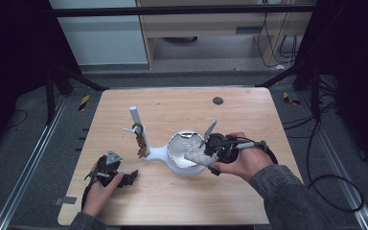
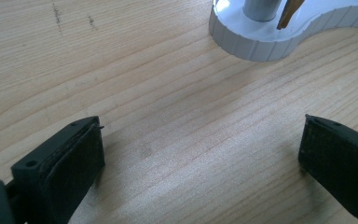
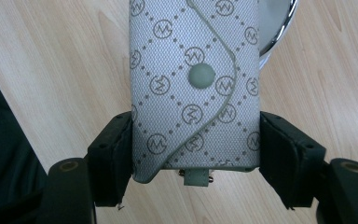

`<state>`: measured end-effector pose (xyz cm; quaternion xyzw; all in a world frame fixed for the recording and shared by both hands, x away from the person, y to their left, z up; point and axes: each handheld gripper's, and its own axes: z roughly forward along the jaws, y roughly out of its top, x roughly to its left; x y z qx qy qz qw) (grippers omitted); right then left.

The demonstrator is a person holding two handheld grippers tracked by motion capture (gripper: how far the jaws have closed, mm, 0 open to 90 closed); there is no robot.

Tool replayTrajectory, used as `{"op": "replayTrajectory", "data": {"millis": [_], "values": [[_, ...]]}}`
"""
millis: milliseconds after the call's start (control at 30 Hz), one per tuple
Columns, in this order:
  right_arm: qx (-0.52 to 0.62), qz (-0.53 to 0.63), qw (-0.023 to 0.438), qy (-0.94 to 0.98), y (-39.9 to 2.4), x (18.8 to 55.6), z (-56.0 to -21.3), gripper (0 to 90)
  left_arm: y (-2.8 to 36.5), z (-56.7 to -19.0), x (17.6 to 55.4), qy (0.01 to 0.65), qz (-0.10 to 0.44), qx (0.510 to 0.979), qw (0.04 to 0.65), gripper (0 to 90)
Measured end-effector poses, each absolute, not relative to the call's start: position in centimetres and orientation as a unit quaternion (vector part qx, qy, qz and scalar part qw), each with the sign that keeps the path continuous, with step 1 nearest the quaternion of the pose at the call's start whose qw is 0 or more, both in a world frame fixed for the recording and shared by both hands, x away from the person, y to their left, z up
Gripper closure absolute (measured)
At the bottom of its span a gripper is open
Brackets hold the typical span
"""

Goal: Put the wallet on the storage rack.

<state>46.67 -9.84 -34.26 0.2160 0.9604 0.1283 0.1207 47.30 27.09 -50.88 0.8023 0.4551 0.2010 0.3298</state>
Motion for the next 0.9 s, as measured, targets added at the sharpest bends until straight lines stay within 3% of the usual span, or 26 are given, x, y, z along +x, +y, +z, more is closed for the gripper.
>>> {"op": "replayTrajectory", "data": {"millis": [900], "values": [[0.206,0.090,0.101,0.969,-6.6,49.3,-36.2,31.8,27.1,-50.9,47.3,0.454,0.201,0.803,0.330,0.0]]}}
